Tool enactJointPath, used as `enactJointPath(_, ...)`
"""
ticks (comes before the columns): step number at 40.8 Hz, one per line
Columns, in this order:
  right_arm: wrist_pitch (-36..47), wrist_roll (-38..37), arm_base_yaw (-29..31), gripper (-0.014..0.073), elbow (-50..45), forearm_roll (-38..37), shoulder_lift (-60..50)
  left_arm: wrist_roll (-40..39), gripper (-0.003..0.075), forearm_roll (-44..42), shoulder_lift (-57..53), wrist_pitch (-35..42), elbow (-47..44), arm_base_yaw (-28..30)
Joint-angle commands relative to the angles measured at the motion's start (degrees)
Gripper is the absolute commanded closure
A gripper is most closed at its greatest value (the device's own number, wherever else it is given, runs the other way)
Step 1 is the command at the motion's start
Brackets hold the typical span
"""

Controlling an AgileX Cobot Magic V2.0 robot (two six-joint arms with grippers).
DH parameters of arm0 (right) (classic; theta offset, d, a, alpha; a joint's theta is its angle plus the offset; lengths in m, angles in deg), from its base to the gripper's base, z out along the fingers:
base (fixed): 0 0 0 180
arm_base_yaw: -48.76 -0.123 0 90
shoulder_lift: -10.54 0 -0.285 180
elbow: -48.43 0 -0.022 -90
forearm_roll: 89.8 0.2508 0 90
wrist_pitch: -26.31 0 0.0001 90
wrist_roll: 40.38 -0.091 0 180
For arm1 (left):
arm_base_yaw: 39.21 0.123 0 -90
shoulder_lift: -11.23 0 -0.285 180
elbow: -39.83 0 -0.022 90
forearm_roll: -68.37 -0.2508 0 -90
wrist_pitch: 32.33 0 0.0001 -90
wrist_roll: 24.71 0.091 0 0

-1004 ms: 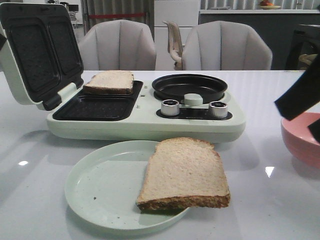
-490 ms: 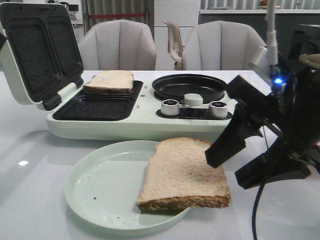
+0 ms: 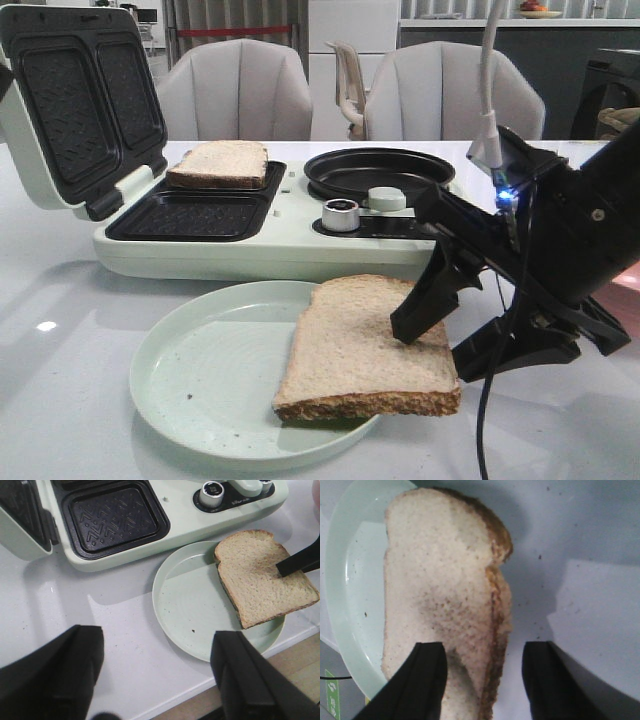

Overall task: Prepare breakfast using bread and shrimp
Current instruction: 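Move the right gripper to the remaining bread slice and grasp it, then lift the bread slice and carry it over the sandwich plates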

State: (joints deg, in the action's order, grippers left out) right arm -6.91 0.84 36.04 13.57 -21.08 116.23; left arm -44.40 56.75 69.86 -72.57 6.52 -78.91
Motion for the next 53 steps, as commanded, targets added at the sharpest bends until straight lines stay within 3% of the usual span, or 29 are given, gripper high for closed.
enactJointPath(1,-1.7,0.9,0.0,0.0130,1.4,2.2,-1.5,0.1,0.0211,-0.8,-0.7,3.9,1.5,-0.5)
enactJointPath(5,-3.1,1.0,0.0,0.0156,1.4,2.2,-1.4,0.1,0.0211,-0.9,-0.7,3.9,1.5,-0.5)
enactJointPath(14,-4.5,1.6,0.0,0.0403,1.4,2.2,-1.4,0.1,0.0211,-1.1,-0.7,3.9,1.5,-0.5)
enactJointPath(22,-5.3,1.7,0.0,0.0518,1.4,2.1,-2.9,0.1,0.0211,-1.3,-0.7,3.9,1.5,-0.5)
enactJointPath(37,-8.1,1.8,0.0,0.0550,3.3,3.0,-16.7,0.1,0.0211,-2.2,-0.7,3.6,1.5,-0.5)
enactJointPath(43,-9.6,2.7,-0.1,0.0550,7.8,8.4,-17.6,0.1,0.0211,-2.2,-0.7,3.8,1.5,-0.5)
enactJointPath(53,-9.7,12.4,-0.4,0.0550,15.4,20.2,-11.6,0.1,0.0211,-2.2,-0.7,3.8,1.5,-0.5)
